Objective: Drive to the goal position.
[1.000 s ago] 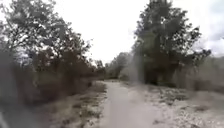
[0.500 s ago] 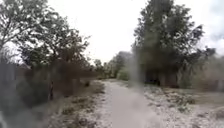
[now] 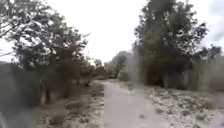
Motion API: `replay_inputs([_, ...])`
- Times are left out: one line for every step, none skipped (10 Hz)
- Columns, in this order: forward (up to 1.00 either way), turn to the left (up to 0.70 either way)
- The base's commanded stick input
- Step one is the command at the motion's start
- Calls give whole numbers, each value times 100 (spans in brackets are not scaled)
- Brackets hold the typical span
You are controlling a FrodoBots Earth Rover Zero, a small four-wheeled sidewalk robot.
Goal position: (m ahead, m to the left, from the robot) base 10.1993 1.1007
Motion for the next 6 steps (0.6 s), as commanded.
replay_inputs([59, 1])
replay_inputs([59, 1])
replay_inputs([59, 1])
replay_inputs([59, 1])
replay_inputs([59, 1])
replay_inputs([59, 1])
